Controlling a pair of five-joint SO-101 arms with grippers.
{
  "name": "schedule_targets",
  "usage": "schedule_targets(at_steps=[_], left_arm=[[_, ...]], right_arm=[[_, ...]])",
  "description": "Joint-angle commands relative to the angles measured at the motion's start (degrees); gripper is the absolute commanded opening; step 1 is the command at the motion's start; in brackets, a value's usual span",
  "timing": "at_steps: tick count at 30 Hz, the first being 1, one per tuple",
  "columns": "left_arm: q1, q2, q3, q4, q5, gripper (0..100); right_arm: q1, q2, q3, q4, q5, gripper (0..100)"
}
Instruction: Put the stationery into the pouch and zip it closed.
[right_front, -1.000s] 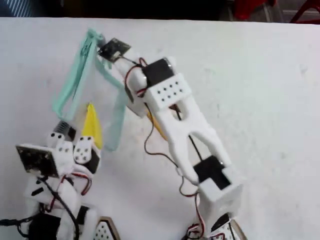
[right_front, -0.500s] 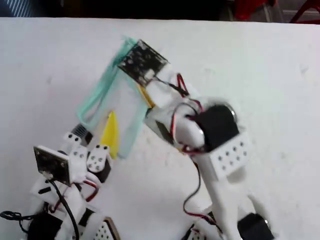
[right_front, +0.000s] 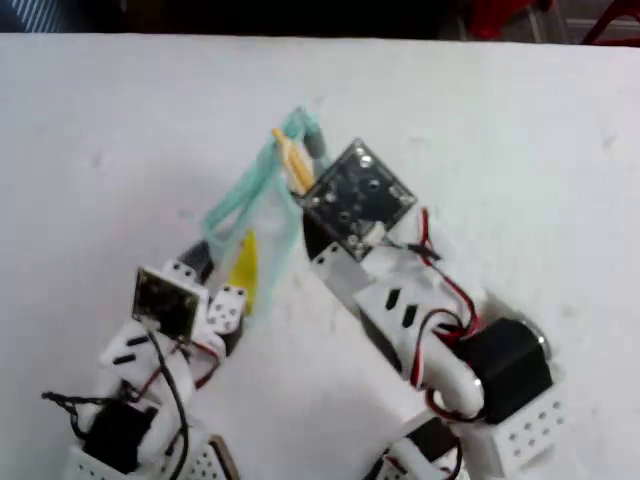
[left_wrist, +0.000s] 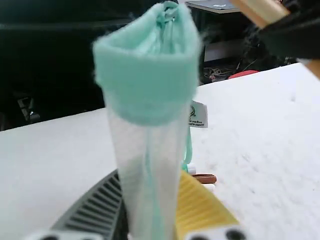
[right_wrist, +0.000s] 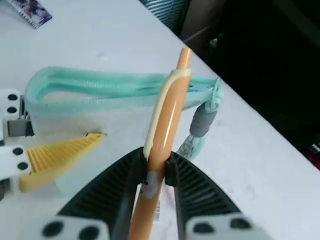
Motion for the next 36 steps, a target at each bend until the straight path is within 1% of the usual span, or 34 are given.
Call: schedule_targets(at_steps=[1,4,7,10,12,16,19,21,27,34,36], left_arm=[[-0.3,-0.6,-0.6,-1.0,-0.5,2],[-0.3,-0.6,1.2,-1.0,-0.6,2],[-0.3,-0.6,2.2,-0.6,-0.6,2],[-0.8,-0.7,1.9,2.2,-0.7,3],[-1.8,-0.7,1.1,3.3,-2.0,7],[-4.1,-0.7,-1.2,9.2,-3.0,19],[-4.1,-0.7,-1.8,10.2,-3.0,20],[-3.9,-0.7,-1.8,10.3,-3.0,20],[-3.9,-0.7,-1.8,10.1,-3.0,20],[-4.3,-0.7,-1.8,10.2,-3.1,20],[-4.3,-0.7,-1.8,10.2,-3.2,20]], right_arm=[[2.1,-2.5,-1.9,-5.5,-1.9,1.6],[3.1,-2.7,-3.9,-9.0,-6.5,1.6],[2.9,-2.6,-4.1,-12.6,-8.1,1.6],[2.9,-2.9,-4.2,-15.5,-9.5,1.6],[2.9,-2.9,-4.2,-16.7,-11.2,1.6],[2.9,-2.6,-4.2,-20.0,-15.4,1.6],[2.8,-2.5,-3.9,-23.1,-20.0,1.6],[1.2,-2.4,-3.6,-24.4,-22.7,1.6],[-4.4,0.2,1.5,-32.0,-23.0,1.6],[-4.5,7.3,2.4,-40.0,-23.5,1.6],[-5.7,8.8,2.4,-41.4,-23.5,1.6]])
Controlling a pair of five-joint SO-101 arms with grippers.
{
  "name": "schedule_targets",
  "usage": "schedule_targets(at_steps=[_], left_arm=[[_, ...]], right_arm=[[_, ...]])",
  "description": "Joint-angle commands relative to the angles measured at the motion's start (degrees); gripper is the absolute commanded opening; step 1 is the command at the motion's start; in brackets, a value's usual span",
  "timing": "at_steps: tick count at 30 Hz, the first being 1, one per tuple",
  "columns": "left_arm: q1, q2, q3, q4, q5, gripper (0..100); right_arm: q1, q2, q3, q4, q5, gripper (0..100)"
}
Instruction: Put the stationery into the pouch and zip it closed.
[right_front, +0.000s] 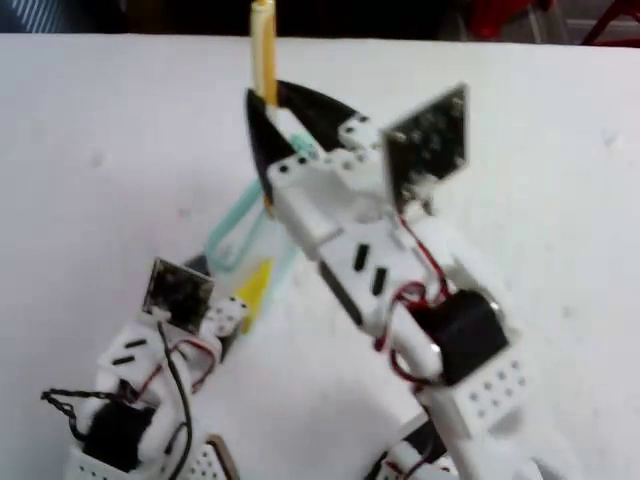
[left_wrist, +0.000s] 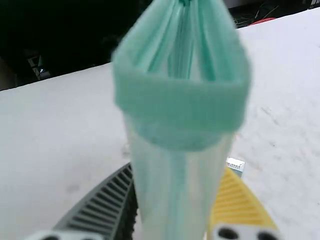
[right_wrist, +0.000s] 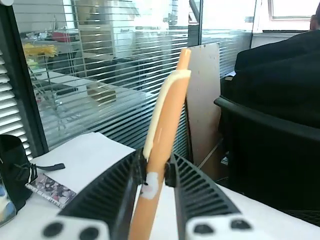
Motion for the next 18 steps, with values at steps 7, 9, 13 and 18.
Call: schedule_targets(at_steps=[7,9,13,18], left_arm=[[-0.7,-0.1,-2.6,0.2,-0.7,20],[-0.7,-0.1,-2.6,0.2,-0.7,20],[-0.7,-0.1,-2.5,-0.1,-0.7,20],[-3.3,-0.1,-2.5,-0.7,-0.6,20]], right_arm=[[-2.3,7.4,-0.4,-6.9,-0.6,1.6],[-2.3,8.7,0.0,-6.4,-0.6,1.6],[-2.4,7.4,4.6,-6.7,-0.6,1.6],[-2.5,0.4,11.4,-6.3,-0.6,1.6]])
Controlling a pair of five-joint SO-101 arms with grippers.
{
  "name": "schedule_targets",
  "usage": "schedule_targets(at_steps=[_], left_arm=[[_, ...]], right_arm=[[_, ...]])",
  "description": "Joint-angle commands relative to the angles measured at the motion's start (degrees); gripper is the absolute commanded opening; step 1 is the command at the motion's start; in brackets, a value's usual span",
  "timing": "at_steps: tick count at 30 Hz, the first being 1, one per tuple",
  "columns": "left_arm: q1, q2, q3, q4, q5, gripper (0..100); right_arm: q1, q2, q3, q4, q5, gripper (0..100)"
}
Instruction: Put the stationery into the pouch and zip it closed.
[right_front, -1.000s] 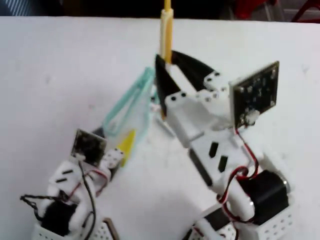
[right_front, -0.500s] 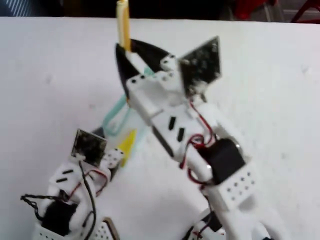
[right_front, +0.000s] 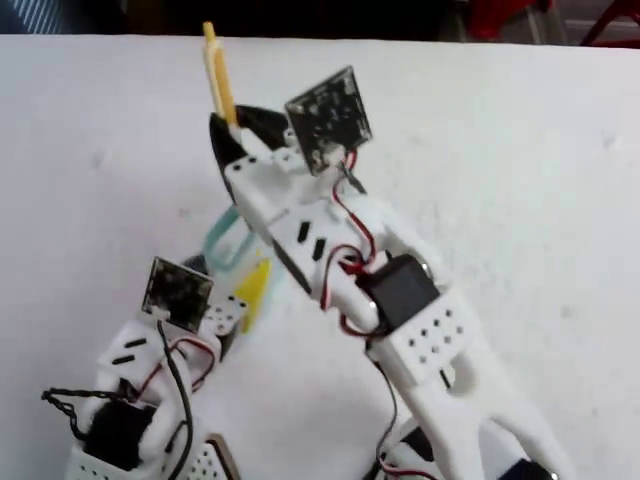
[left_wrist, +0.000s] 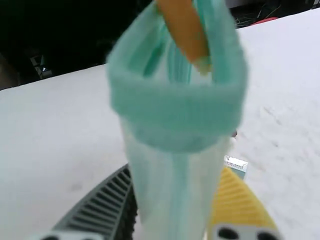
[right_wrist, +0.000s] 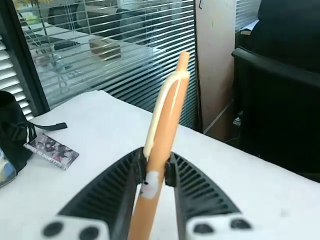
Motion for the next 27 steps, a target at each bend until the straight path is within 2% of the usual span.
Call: schedule_targets(at_steps=[1,9,17,21,27], left_arm=[[-2.6,-0.1,-2.5,-1.0,-0.6,20],[-2.4,-0.1,-2.5,-1.0,-0.6,20],[-2.1,-0.1,-2.5,-0.6,-0.4,22],[-2.1,-0.1,-2.5,-0.5,4.0,25],[-2.3,-0.1,-2.5,-0.5,3.1,24]], right_arm=[[-0.7,-6.8,3.5,-1.0,-0.6,1.6],[-5.1,-19.4,11.7,0.7,-0.1,1.6],[-6.8,-19.0,10.5,4.4,0.9,1.6],[-7.5,-18.6,10.5,6.1,3.7,1.6],[-10.6,-20.5,8.0,12.5,6.2,1.6]])
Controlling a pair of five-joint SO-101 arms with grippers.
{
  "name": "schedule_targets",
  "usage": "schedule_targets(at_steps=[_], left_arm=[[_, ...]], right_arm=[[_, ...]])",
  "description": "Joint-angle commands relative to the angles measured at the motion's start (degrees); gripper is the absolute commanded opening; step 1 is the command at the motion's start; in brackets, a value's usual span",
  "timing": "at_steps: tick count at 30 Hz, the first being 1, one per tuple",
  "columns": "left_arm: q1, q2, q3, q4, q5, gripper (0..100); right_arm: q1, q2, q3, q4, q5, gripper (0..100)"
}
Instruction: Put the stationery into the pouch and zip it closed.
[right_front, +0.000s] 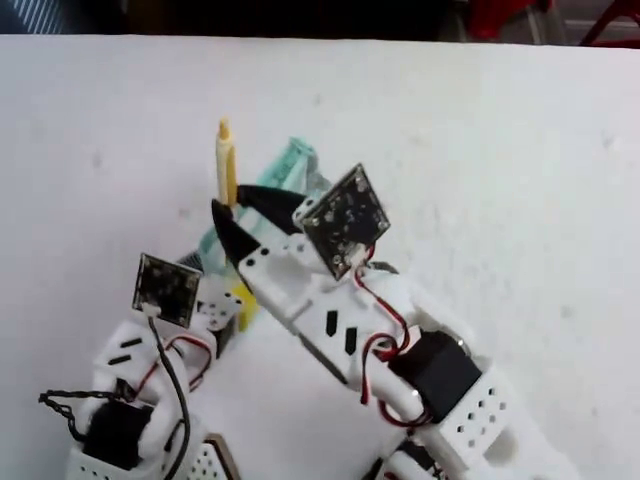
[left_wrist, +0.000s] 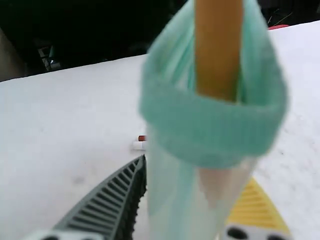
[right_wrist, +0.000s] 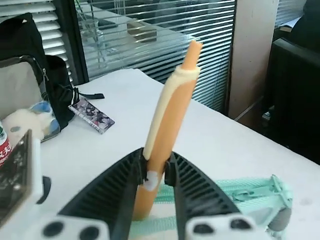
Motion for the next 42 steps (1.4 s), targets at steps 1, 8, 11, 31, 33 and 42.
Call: schedule_targets(at_steps=[1,8,11,31,33,42], left_arm=[[-0.5,-0.1,-2.5,-0.5,0.6,24],[-0.6,-0.1,-2.5,-0.5,0.7,24],[-0.6,-0.1,-2.5,-0.5,0.6,24],[-0.6,-0.1,-1.4,-1.0,0.5,22],[-0.2,-0.1,-1.6,-1.1,0.5,19],[-0.5,-0.1,-1.4,-3.7,0.4,5]], right_arm=[[-2.2,-1.8,-4.0,3.2,3.3,1.6],[-2.2,-1.6,-5.2,5.5,4.9,1.7],[-0.7,-1.6,-5.4,5.1,5.0,1.7],[1.1,-2.1,-7.7,6.5,4.5,20.9],[1.2,-2.2,-9.4,7.2,4.5,20.9],[4.1,-1.6,-11.8,8.5,4.7,20.9]])
